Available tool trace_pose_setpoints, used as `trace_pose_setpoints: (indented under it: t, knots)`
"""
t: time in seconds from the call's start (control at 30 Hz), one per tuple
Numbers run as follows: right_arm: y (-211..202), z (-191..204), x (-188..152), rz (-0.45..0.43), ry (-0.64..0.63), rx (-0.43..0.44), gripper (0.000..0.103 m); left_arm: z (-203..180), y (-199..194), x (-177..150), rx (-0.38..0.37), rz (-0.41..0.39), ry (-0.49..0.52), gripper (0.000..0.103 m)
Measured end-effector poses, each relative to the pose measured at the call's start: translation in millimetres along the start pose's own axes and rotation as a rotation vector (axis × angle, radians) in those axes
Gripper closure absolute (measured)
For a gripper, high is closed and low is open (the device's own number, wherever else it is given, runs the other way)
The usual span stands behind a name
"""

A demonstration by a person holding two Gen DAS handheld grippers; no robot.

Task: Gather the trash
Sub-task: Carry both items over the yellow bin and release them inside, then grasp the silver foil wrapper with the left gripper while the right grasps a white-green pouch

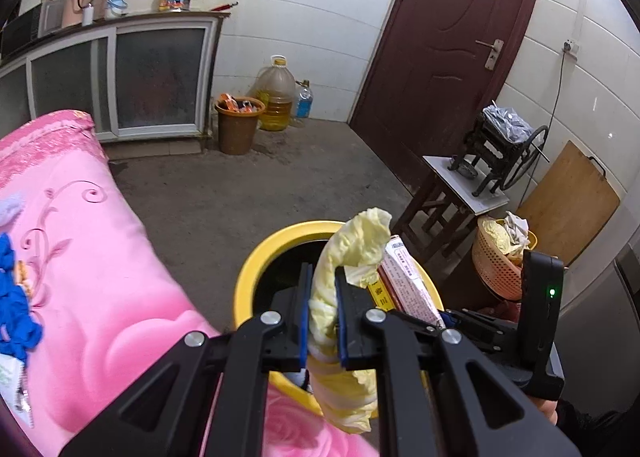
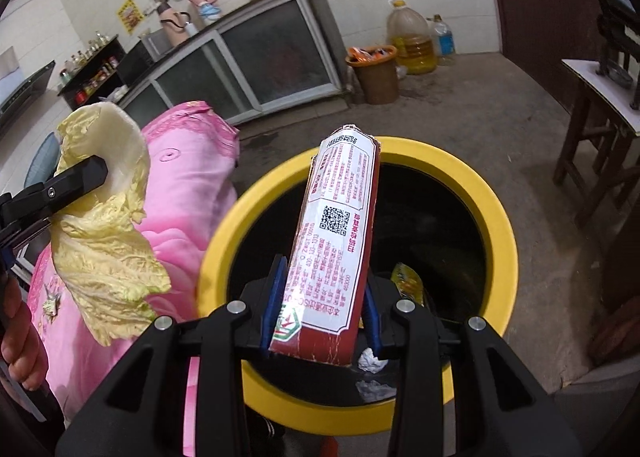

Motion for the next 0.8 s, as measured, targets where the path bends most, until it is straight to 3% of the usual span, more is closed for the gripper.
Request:
trace_pose_setpoints:
  t: [0.13,0.2,0.23,0.27,0.3,0.33,0.37,0.47,0.6,0.8]
  knots:
    - [0,-9,-3,0.005,0.017,-0.019,0.068,-5,15,0,-0.018,0.013,-0.005,0.094]
    - [0,-14,-3,0.009,0.028,-0.037,0.06,-6,18,1,-0.028,0.014,-0.007,0.093]
    - [1,-17,-3,0.012,0.04,-0.043,0.059,-6,17,1,-0.019,0.004,-0.009,0.082]
    - [2,-21,-2,0.016,0.053,-0.055,0.053,-5,14,2,-0.018,-0.01,-0.01,0.063]
    - [2,-28,-2,0.017,0.07,-0.072,0.049,-4,10,2,-0.01,-0.033,-0.009,0.051]
    - [2,-31,-1,0.016,0.078,-0.078,0.046,-2,5,3,0.008,-0.058,-0.01,0.025]
    - [1,-34,0,0.017,0.086,-0.085,0.046,2,-4,4,0.033,-0.098,-0.016,0.017]
    - [-4,-38,2,0.007,0.092,-0.101,0.046,15,-19,5,0.05,-0.127,-0.05,0.017]
    - [-13,-26,10,-0.022,0.073,-0.057,0.046,37,-46,-1,0.081,-0.159,-0.09,0.017]
    - [-24,39,15,-0.07,-0.056,0.069,0.046,73,-119,-17,0.18,-0.236,-0.128,0.017]
Point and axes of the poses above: each gripper's, at about its wrist camera, not at the fingertips, and y roughly the way its jaws point, z to its left, x to its top, the point moved 5 cm from there along y, roughly the way its jaws point, and after that the axes turned 5 degrees about -x, right-handed, at the moved point
